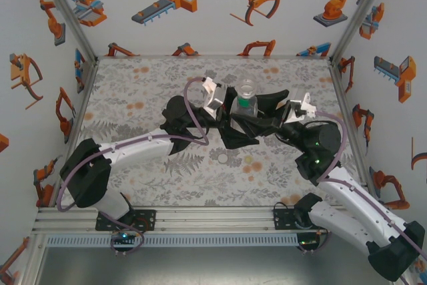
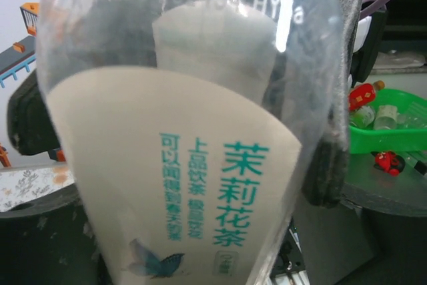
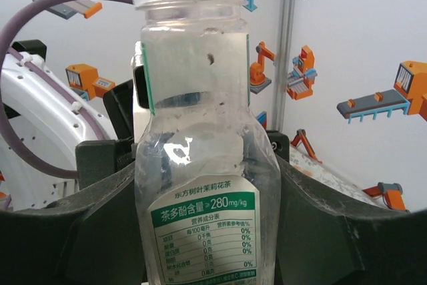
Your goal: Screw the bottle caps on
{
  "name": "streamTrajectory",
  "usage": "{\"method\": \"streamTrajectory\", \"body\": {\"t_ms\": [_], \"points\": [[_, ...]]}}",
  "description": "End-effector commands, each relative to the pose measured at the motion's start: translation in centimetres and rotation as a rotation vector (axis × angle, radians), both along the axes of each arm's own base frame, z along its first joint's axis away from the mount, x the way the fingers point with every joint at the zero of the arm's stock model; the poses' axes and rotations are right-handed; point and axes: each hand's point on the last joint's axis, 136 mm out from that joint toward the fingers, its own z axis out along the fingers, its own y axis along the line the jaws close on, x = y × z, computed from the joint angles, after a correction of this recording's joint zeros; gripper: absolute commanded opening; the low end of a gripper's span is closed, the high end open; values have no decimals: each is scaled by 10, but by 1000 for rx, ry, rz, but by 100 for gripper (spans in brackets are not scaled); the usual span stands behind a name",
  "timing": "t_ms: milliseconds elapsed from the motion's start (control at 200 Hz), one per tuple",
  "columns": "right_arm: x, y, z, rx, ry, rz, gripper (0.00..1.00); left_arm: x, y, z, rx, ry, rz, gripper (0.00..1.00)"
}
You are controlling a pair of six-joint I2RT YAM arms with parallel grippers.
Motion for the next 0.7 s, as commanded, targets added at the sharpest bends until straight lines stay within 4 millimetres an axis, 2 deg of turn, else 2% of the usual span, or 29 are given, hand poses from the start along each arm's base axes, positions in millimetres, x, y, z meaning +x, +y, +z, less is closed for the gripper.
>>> {"method": "streamTrajectory", "body": {"t_ms": [0, 175, 381, 596, 696], "points": [[-11, -5, 12, 44, -33, 17, 30, -4, 2, 20, -60, -45, 0, 71], [-11, -5, 11, 45, -31, 17, 30, -5, 3, 21, -62, -49, 2, 58], [-11, -6, 10, 47, -28, 12, 31, -4, 4, 18, -52, -50, 13, 50], [-11, -10, 9, 29, -23, -17, 57, 7, 3, 6, 3, -41, 93, 48], [-9, -11, 6, 1, -12, -42, 63, 14, 6, 0, 39, -40, 149, 46]]}}
